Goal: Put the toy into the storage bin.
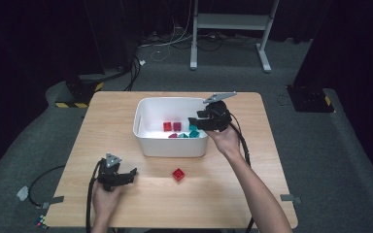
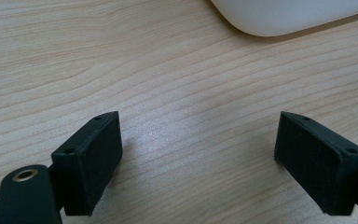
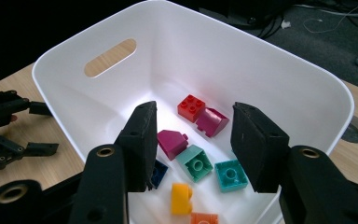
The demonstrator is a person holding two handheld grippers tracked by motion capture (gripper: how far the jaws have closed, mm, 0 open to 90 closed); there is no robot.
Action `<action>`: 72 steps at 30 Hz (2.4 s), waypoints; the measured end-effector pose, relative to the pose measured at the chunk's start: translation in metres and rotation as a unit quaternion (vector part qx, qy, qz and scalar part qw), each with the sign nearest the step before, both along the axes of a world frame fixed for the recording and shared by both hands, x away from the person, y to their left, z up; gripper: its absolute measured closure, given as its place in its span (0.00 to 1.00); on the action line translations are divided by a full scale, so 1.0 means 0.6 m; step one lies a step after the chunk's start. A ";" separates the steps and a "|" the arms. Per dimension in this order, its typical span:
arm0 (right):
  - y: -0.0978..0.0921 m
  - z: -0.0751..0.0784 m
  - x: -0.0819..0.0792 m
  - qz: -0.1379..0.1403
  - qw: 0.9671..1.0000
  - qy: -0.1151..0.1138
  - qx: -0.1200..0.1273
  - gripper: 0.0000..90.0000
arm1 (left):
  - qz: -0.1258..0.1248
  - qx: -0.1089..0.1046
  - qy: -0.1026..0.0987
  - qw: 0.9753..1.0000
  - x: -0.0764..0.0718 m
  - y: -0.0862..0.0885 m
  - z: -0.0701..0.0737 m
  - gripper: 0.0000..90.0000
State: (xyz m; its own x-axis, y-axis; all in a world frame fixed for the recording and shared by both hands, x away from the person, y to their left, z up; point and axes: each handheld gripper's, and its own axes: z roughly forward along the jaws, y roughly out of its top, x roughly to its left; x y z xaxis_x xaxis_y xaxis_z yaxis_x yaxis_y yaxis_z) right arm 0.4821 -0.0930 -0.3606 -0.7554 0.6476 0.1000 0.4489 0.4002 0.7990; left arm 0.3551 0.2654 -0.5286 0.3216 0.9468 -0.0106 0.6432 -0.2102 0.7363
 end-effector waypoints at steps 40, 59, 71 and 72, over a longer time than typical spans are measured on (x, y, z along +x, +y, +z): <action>-0.005 -0.109 -0.153 0.050 0.998 -0.010 0.022 0.52 | -0.001 0.001 0.000 1.000 0.000 0.000 0.000 0.17; 0.050 -0.220 -0.175 0.065 0.997 0.039 -0.015 0.47 | 0.000 0.001 0.000 1.000 0.000 0.000 0.000 0.17; 0.074 -0.255 -0.170 0.058 0.997 0.042 -0.040 0.51 | 0.000 0.002 0.000 1.000 0.000 0.000 0.000 0.17; 0.074 -0.257 -0.169 0.061 0.997 0.037 -0.041 0.53 | 0.000 0.001 -0.001 1.000 0.000 0.000 0.000 0.17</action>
